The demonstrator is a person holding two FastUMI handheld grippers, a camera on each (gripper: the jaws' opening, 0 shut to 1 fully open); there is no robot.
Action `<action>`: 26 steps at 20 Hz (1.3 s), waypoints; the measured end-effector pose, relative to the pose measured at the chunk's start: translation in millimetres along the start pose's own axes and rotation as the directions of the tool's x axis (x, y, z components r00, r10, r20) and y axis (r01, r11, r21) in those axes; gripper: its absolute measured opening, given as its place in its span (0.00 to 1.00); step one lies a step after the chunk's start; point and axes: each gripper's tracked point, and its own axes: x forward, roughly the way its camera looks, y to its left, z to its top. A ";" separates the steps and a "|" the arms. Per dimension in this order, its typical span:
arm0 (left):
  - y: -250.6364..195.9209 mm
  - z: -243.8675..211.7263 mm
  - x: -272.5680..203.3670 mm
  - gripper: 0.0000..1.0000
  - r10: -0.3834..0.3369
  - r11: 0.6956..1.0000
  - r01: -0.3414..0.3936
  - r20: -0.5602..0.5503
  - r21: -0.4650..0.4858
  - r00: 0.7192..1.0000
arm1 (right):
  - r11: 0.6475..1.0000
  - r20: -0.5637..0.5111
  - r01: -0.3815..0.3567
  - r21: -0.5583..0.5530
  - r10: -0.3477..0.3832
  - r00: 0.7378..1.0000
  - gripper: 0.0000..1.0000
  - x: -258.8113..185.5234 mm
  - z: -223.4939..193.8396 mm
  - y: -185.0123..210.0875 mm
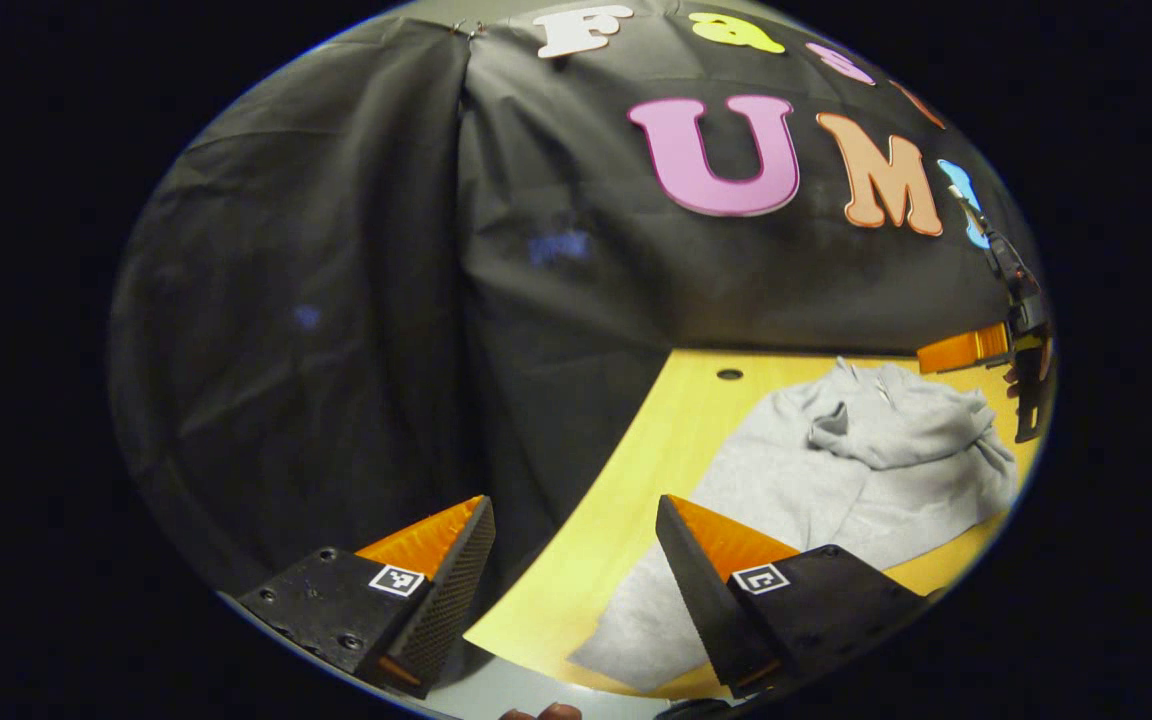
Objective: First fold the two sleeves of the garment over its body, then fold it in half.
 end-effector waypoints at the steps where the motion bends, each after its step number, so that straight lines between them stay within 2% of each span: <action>1: -1.2 -14.7 1.2 0.95 -0.006 1.000 0.005 -0.033 -0.005 0.999 | 1.000 -0.001 0.008 0.000 -0.008 1.000 0.96 -4.9 -2.1 -6.9; 6: 0.2 -77.1 7.5 0.96 -0.015 1.000 0.011 -0.185 -0.019 0.983 | 0.999 -0.022 0.036 -0.004 -0.036 0.999 0.96 -23.0 -12.0 -31.2; 9: -16.1 -105.7 6.0 0.96 -0.041 0.999 0.033 -0.249 -0.037 0.967 | 0.999 -0.022 0.051 0.001 -0.051 0.998 0.96 -30.0 -13.7 -41.6; 16: -31.1 -139.0 10.2 0.96 -0.061 0.998 0.047 -0.337 -0.050 0.940 | 0.997 0.000 0.082 0.005 -0.082 0.997 0.96 -44.1 -5.9 -63.3; 18: -34.7 -137.3 12.0 0.96 -0.066 0.997 0.046 -0.328 -0.069 0.943 | 0.996 0.002 0.089 0.007 -0.089 0.996 0.96 -47.2 -4.9 -68.9; 20: -40.5 -140.4 11.7 0.91 -0.084 0.992 0.044 -0.339 -0.122 0.937 | 0.995 0.004 0.097 0.007 -0.097 0.995 0.96 -50.0 -3.9 -74.4; 22: -38.7 -140.5 12.6 0.82 -0.065 0.989 0.012 -0.364 -0.145 0.929 | 0.995 0.006 0.102 0.010 -0.102 0.995 0.96 -53.2 -3.7 -77.5; 25: -41.0 -139.1 17.0 0.47 -0.060 0.989 0.002 -0.381 -0.149 0.922 | 0.994 0.008 0.111 0.019 -0.112 0.994 0.96 -57.7 -3.0 -85.3; 26: -46.3 -139.2 17.7 0.44 -0.074 0.988 0.016 -0.384 -0.152 0.920 | 0.993 0.014 0.115 0.027 -0.115 0.993 0.96 -59.5 -1.0 -87.0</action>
